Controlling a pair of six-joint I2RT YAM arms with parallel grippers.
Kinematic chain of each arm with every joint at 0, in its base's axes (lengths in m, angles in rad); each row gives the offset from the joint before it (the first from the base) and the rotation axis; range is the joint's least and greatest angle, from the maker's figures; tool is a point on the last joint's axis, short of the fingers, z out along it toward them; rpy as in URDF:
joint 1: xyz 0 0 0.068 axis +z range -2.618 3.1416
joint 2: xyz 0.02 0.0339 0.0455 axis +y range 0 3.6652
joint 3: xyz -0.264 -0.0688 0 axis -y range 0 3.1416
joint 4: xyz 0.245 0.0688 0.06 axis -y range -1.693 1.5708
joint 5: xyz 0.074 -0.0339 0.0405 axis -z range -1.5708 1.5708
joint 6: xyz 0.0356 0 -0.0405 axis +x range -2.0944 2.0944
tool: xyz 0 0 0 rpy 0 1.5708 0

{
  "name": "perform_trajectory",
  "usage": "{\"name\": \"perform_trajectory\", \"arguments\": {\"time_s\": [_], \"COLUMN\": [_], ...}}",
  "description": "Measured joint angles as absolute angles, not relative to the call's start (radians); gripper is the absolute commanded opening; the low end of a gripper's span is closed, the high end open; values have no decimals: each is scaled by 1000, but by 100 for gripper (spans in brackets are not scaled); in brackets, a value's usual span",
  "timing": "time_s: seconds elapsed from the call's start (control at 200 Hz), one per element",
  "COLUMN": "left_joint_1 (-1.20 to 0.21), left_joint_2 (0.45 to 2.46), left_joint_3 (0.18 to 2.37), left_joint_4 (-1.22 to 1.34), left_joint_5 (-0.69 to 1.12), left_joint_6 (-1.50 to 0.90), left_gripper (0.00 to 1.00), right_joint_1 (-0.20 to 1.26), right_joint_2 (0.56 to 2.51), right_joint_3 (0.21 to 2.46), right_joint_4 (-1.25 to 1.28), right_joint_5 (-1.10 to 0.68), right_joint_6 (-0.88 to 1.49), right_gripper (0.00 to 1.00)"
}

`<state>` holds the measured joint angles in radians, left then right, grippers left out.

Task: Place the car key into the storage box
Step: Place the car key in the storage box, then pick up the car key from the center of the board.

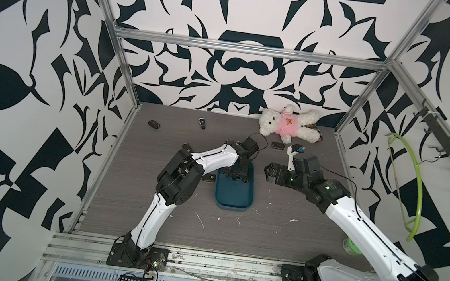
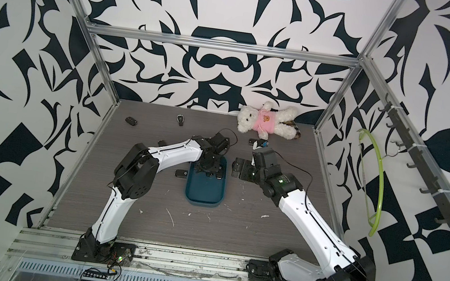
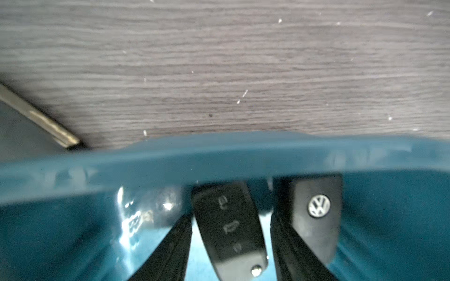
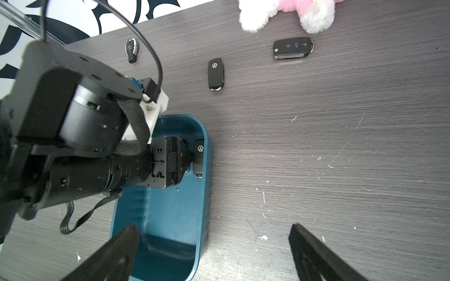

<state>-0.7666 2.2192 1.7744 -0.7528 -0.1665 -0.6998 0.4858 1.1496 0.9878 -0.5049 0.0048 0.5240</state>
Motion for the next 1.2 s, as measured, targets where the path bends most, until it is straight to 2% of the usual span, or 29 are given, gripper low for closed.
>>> {"name": "perform_trajectory", "arguments": {"time_s": [0.2, 0.325, 0.34, 0.38, 0.695, 0.98, 1.13, 1.2], "left_joint_1": [-765, -758, -756, -750, -640, -551, -514, -500], "left_joint_2": [2101, 1999, 1987, 1952, 1761, 1733, 1736, 1745], "left_joint_3": [1743, 1705, 1697, 1674, 1464, 1367, 1343, 1342], "left_joint_4": [-754, -752, -751, -752, -748, -764, -747, -717], "left_joint_5": [-170, -183, -186, -193, -212, -195, -164, -134], "left_joint_6": [-702, -696, -706, -697, -759, -910, -911, -893], "left_gripper": [67, 84, 90, 100, 99, 99, 86, 66], "right_joint_1": [486, 487, 487, 491, 587, 658, 669, 669], "right_joint_2": [1174, 1206, 1209, 1220, 1319, 1392, 1404, 1406], "right_joint_3": [988, 990, 991, 994, 1073, 1143, 1147, 1147], "right_joint_4": [-503, -501, -500, -497, -461, -436, -428, -427], "right_joint_5": [-32, -60, -63, -69, -82, -72, -70, -70], "right_joint_6": [523, 523, 523, 523, 513, 495, 493, 493], "right_gripper": [99, 99, 99, 99, 100, 100, 100, 100]}}
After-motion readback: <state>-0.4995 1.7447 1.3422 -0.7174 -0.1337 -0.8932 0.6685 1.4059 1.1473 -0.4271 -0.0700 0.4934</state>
